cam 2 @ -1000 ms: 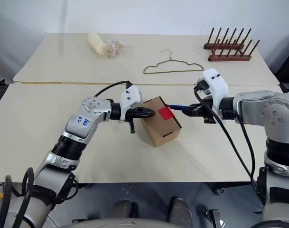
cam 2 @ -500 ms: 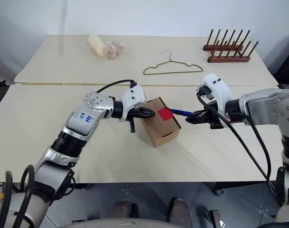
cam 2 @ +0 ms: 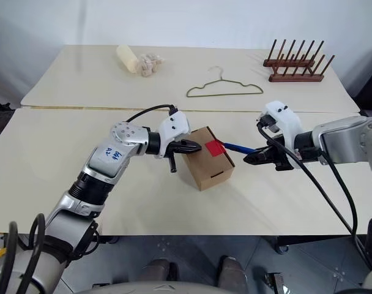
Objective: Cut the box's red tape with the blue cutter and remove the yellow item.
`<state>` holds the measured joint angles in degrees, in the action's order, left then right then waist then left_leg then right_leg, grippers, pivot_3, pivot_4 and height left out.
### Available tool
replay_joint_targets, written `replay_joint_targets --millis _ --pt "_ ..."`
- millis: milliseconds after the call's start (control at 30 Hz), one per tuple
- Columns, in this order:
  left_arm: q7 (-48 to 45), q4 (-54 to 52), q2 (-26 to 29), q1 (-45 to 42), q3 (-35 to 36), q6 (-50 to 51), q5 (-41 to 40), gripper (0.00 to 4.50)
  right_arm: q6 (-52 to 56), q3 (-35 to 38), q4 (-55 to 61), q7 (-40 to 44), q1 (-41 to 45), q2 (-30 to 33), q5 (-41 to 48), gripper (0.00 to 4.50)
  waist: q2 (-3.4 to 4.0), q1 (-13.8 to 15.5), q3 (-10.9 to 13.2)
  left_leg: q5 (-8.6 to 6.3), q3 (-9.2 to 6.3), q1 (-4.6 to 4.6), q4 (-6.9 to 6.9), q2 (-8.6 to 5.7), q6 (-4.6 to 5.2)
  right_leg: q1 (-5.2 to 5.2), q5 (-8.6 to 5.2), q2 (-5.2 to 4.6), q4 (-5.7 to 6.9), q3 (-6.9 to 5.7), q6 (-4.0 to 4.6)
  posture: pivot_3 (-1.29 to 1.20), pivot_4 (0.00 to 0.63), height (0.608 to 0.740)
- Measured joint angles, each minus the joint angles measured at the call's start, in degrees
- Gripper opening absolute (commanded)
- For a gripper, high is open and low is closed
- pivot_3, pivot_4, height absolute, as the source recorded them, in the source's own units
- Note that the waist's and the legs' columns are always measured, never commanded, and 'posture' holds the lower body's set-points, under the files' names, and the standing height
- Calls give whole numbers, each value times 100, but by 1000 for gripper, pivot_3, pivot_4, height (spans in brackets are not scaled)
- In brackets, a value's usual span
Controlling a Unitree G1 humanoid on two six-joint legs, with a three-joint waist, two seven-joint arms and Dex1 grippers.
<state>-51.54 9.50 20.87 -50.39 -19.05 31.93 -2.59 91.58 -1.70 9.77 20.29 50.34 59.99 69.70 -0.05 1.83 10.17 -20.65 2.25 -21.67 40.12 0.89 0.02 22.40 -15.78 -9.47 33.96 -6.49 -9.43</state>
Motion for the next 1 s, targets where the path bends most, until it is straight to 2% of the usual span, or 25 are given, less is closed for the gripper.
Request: replay_joint_targets --millis 200,433,733,1000 --pt "34 4 -23 14 7 0 12 0 60 -144 -350 -379 66 -399 -1 106 -6 5 -7 0 1 6 1 0 0 -4 0 0 2 1 1 0 150 740" --pt "64 -6 -35 28 9 1 12 0 62 -509 -545 -418 439 -427 -72 106 -6 10 -8 0 3 7 1 0 0 -3 1 0 1 4 1 0 150 740" --pt "138 -62 -70 68 9 32 11 0 66 -1038 -446 30 561 422 394 106 -6 45 -7 -1 4 6 -1 1 1 -2 1 0 -3 4 1 0 150 740" --pt "205 -170 -70 138 17 52 10 0 68 -1068 -317 101 497 1117 995 106 -6 52 -7 -1 5 6 -3 2 1 -1 2 0 -7 5 3 0 150 740"
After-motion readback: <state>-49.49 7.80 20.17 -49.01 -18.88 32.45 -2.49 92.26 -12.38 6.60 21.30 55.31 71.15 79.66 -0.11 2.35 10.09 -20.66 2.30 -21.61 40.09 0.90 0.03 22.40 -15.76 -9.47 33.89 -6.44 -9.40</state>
